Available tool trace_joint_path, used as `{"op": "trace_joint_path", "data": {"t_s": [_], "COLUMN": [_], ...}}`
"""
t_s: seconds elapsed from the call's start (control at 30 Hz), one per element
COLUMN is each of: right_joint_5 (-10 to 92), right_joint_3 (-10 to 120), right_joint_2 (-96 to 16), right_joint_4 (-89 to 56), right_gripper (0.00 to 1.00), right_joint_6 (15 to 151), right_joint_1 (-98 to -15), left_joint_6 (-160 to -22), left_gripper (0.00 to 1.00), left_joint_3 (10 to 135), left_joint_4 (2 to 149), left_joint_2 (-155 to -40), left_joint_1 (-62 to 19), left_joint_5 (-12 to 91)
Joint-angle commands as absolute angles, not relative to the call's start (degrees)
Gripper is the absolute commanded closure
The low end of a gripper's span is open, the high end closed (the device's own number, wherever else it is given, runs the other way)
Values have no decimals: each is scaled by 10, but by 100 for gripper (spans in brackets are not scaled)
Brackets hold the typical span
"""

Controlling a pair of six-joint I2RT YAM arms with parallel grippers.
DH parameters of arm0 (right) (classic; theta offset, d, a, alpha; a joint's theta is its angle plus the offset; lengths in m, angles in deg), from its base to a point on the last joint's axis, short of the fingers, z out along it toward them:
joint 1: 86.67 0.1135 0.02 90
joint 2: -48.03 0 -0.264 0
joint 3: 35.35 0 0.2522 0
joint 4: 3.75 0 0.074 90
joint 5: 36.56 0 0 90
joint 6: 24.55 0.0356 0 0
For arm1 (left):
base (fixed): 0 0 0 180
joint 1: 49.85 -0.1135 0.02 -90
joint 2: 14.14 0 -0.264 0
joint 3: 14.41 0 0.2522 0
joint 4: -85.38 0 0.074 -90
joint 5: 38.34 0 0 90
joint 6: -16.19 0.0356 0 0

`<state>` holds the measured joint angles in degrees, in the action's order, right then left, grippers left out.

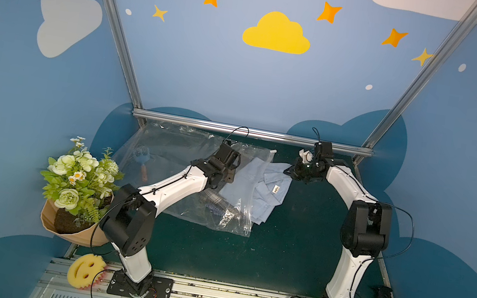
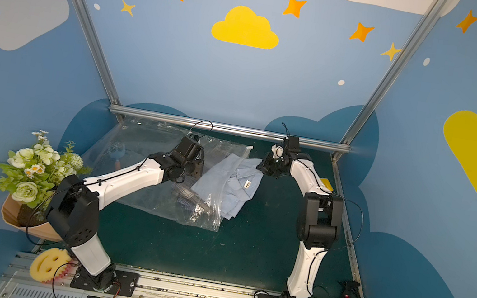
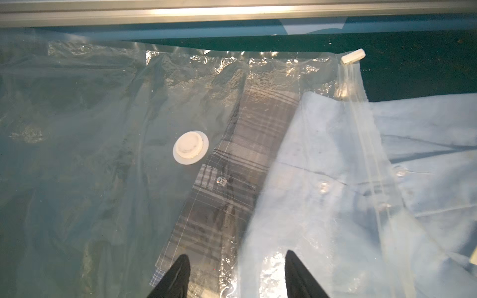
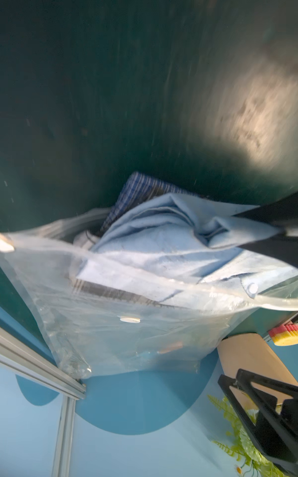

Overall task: Take the shirt out of the vacuum bag
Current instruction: Take out the shirt from the vacuum bag.

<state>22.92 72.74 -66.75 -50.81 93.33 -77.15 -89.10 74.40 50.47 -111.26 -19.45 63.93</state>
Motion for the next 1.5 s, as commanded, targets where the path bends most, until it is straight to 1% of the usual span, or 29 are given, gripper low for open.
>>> {"op": "trace_joint_path", "data": {"t_s": [0.0,0.23,0.4,0.53,0.63,0.73,0.9,1.07,1.13,1.3,1.47], "right_joint_5": [224,216,235,247,281,286,299,343,343,355,366], "right_joint_3": [715,720,712,726,726,726,756,810,821,859,926], "right_joint_2": [-638,-655,-646,-661,-662,-668,-704,-753,-765,-786,-821], "right_joint_4": [-540,-597,-605,-628,-644,-647,-662,-694,-689,-684,-711], "right_gripper": [100,100,100,100,100,100,100,100,100,100,100], "right_joint_6": [891,817,790,763,729,711,684,657,653,629,588], "right_joint_1": [-797,-840,-870,-891,-896,-906,-926,-945,-957,-974,-980], "left_joint_6": [-902,-900,-898,-895,-893,-890,-884,-881,-880,-876,-875], "left_gripper": [41,41,40,39,38,37,33,29,28,27,27], "left_joint_3": [736,744,754,763,785,801,834,870,881,929,965], "left_joint_4": [510,510,495,493,477,468,462,458,461,448,439], "left_joint_2": [-1124,-1137,-1147,-1154,-1163,-1173,-1191,-1221,-1234,-1275,-1317], "left_joint_1": [-193,-192,-192,-189,-183,-177,-154,-124,-115,-96,-76], "left_joint_5": [616,611,617,605,600,595,561,520,496,427,399]}}
